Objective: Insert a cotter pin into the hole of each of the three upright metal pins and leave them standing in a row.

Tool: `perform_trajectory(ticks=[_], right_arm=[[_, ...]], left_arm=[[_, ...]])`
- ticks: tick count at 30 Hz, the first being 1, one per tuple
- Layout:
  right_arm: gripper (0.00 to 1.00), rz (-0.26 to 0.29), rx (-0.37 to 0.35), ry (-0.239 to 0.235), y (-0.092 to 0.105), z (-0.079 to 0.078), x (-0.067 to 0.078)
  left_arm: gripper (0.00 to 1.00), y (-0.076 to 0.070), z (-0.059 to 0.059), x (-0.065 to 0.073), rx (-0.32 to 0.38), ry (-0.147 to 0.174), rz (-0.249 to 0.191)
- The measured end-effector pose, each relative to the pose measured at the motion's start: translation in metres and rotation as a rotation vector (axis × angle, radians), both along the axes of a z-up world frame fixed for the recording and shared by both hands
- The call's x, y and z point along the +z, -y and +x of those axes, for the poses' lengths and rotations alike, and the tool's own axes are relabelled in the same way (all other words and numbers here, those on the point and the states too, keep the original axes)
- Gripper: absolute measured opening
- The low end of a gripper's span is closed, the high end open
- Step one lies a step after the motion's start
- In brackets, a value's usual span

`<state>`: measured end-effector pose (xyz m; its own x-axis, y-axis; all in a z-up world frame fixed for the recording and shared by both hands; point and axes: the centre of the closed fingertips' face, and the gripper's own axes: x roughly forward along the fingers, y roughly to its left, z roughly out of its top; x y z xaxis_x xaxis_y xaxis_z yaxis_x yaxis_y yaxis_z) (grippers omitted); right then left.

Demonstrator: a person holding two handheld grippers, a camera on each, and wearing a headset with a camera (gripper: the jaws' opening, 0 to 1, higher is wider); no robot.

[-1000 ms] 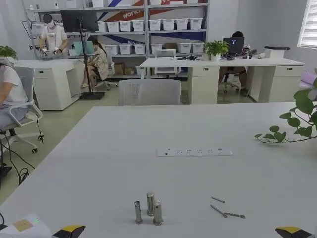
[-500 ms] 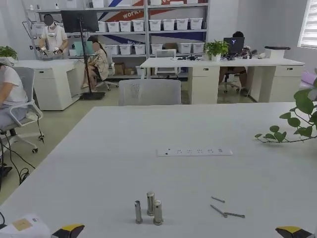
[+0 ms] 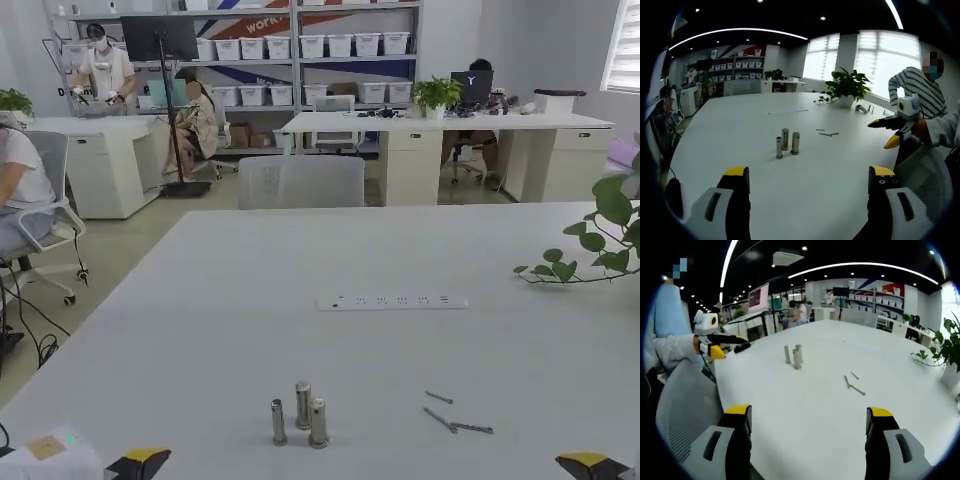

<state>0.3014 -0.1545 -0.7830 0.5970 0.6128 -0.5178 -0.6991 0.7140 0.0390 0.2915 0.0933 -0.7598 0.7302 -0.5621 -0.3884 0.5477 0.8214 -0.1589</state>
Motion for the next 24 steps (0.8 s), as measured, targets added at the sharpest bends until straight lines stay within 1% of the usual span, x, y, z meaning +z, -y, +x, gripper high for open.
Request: perform_trajectory(ticks=[11,24], right_arm=[[0.96,0.000,-0.004,-0.002,0.0011,0.0021,-0.0013],[0.96,-0.002,-0.004,-0.008,0.0013,0.0037,-0.0037]], left_arm=[[0.99,0.0017,0.0054,-0.0010,-0.004,0.001,0.000],[0.99,0.0011,0.0066,-0.0042,-0.001,-0.009,0.000]])
